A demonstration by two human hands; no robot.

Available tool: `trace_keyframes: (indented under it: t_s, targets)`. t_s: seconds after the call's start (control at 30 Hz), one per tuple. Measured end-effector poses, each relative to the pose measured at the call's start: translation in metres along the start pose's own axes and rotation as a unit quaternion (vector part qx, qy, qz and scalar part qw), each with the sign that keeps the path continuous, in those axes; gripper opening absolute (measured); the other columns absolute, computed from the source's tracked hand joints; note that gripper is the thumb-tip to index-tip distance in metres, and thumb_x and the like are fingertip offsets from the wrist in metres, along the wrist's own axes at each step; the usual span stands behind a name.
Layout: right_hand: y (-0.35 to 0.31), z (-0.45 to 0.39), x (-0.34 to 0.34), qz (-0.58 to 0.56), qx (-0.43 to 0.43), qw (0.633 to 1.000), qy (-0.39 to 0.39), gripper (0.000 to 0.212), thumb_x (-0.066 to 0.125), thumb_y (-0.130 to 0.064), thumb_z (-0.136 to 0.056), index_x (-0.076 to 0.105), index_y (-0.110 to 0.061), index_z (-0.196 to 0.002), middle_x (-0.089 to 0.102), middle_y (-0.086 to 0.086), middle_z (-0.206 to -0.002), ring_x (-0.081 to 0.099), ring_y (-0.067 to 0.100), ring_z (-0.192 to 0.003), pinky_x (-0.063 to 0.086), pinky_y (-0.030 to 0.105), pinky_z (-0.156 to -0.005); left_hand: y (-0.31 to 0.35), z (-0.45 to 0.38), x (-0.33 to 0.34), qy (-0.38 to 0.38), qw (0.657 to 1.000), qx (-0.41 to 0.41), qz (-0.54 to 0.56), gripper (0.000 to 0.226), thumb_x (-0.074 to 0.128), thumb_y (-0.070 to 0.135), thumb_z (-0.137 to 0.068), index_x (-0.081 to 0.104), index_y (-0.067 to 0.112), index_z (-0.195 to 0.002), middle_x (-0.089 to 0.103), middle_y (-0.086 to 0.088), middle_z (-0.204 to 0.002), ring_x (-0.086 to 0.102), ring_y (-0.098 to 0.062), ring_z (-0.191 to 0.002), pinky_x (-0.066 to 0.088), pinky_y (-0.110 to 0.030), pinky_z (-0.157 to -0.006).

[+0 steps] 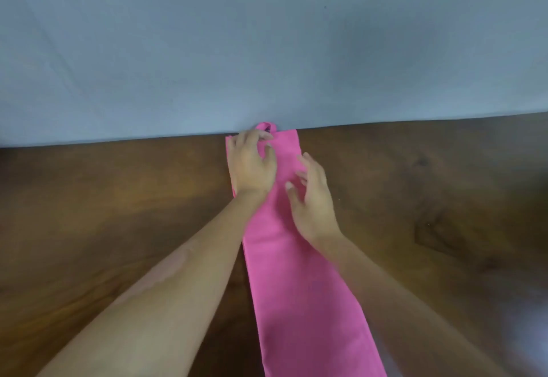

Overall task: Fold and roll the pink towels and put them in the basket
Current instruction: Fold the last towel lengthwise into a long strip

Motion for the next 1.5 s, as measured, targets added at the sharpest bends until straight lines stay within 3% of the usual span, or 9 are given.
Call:
trace_keyframes:
  t_s: [0.23, 0.4, 0.5, 0.67, 0.8, 1.03, 1.2, 1.4, 1.5]
  targets:
    - [0.001, 0.126, -0.018, 0.229, -0.053, 0.969, -0.078, 0.062, 0.031, -0.057, -0.105, 0.039, -0.02, -0.153, 0.029, -0.004, -0.163, 0.019, 0.011, -0.152, 0.023, 0.034, -0.124, 0.015, 0.0, 0.014, -0.085, 0.991, 0.064, -0.076, 0.022, 0.053, 0.024, -0.083, 0.074, 0.03, -0.081, 0.07, 0.013, -0.082, 0.059, -0.018, -0.087, 0.039, -0.036, -0.093]
    - [0.014, 0.197, -0.043, 0.249, -0.009, 0.965, -0.08, 0.063, 0.028, -0.059, -0.105, 0.035, -0.023, -0.155, 0.02, -0.008, -0.166, 0.007, 0.007, -0.154, 0.019, 0.033, -0.125, 0.031, 0.024, 0.036, -0.204, 0.942, 0.154, -0.216, 0.025, 0.053, 0.023, -0.089, 0.068, 0.021, -0.11, 0.066, 0.0, -0.117, 0.051, -0.027, -0.114, 0.028, -0.042, -0.104]
    - [0.019, 0.231, -0.058, 0.237, 0.01, 0.97, -0.052, 0.06, 0.033, -0.056, -0.104, 0.039, -0.021, -0.153, 0.025, -0.007, -0.164, 0.018, 0.01, -0.151, 0.024, 0.033, -0.123, 0.04, 0.051, 0.043, -0.255, 0.91, 0.191, -0.267, 0.041, 0.05, 0.031, -0.094, 0.059, 0.013, -0.13, 0.055, -0.011, -0.134, 0.045, -0.032, -0.125, 0.027, -0.045, -0.109]
    - [0.028, 0.269, -0.078, 0.214, 0.051, 0.975, -0.024, 0.064, 0.038, -0.055, -0.103, 0.036, -0.013, -0.152, 0.028, 0.0, -0.161, 0.02, 0.012, -0.149, 0.022, 0.029, -0.123, 0.077, 0.119, 0.044, -0.339, 0.868, 0.296, -0.21, 0.044, 0.055, 0.036, -0.097, 0.058, 0.014, -0.135, 0.045, -0.011, -0.148, 0.038, -0.03, -0.138, 0.022, -0.045, -0.116]
    - [0.039, 0.292, -0.09, 0.192, 0.094, 0.977, 0.015, 0.058, 0.043, -0.062, -0.099, 0.049, -0.013, -0.13, 0.029, 0.005, -0.16, 0.014, 0.015, -0.152, 0.02, 0.03, -0.123, 0.085, 0.152, 0.037, -0.357, 0.857, 0.334, -0.165, 0.039, 0.058, 0.039, -0.096, 0.06, 0.018, -0.129, 0.049, -0.005, -0.143, 0.044, -0.023, -0.134, 0.028, -0.041, -0.115]
    - [0.044, 0.331, -0.111, 0.232, 0.097, 0.968, 0.029, 0.04, 0.053, -0.058, -0.095, 0.057, -0.02, -0.084, 0.038, 0.006, -0.157, 0.016, 0.023, -0.151, 0.031, 0.046, -0.119, 0.071, 0.159, 0.036, -0.405, 0.849, 0.302, -0.155, 0.059, 0.051, 0.052, -0.099, 0.045, 0.024, -0.149, 0.037, 0.001, -0.159, 0.026, -0.014, -0.149, 0.023, -0.039, -0.123]
    - [0.056, 0.335, -0.138, 0.246, 0.106, 0.963, 0.038, 0.032, 0.068, -0.045, -0.09, 0.059, -0.021, -0.071, 0.054, -0.002, -0.134, 0.039, 0.02, -0.127, 0.044, 0.043, -0.104, 0.06, 0.163, 0.038, -0.452, 0.799, 0.331, -0.218, 0.074, 0.032, 0.068, -0.098, 0.016, 0.03, -0.16, 0.01, 0.005, -0.167, 0.003, -0.008, -0.154, 0.01, -0.038, -0.126]
    - [0.084, 0.303, -0.18, 0.251, 0.185, 0.949, 0.052, 0.047, 0.036, -0.063, -0.091, 0.059, -0.023, -0.086, 0.055, -0.01, -0.093, 0.05, 0.017, -0.085, 0.048, 0.039, -0.076, 0.061, 0.158, 0.043, -0.396, 0.839, 0.267, -0.262, 0.077, 0.026, 0.068, -0.098, 0.012, 0.025, -0.16, 0.005, 0.003, -0.168, 0.001, -0.011, -0.154, 0.004, -0.035, -0.125]
    - [0.095, 0.285, -0.197, 0.249, 0.234, 0.938, 0.054, 0.037, 0.04, -0.059, -0.097, 0.049, -0.023, -0.09, 0.058, -0.009, -0.089, 0.058, 0.023, -0.078, 0.049, 0.042, -0.07, 0.056, 0.154, 0.049, -0.374, 0.855, 0.222, -0.282, 0.078, 0.021, 0.069, -0.098, 0.011, 0.023, -0.16, 0.004, 0.002, -0.168, 0.0, -0.014, -0.154, 0.004, -0.037, -0.126]
Point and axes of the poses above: each hand's wrist, its own z-axis away from the middle knuckle, its own x-axis out of the palm, y = z × x, the point moved 9 cm from there along -z, towards the middle knuckle
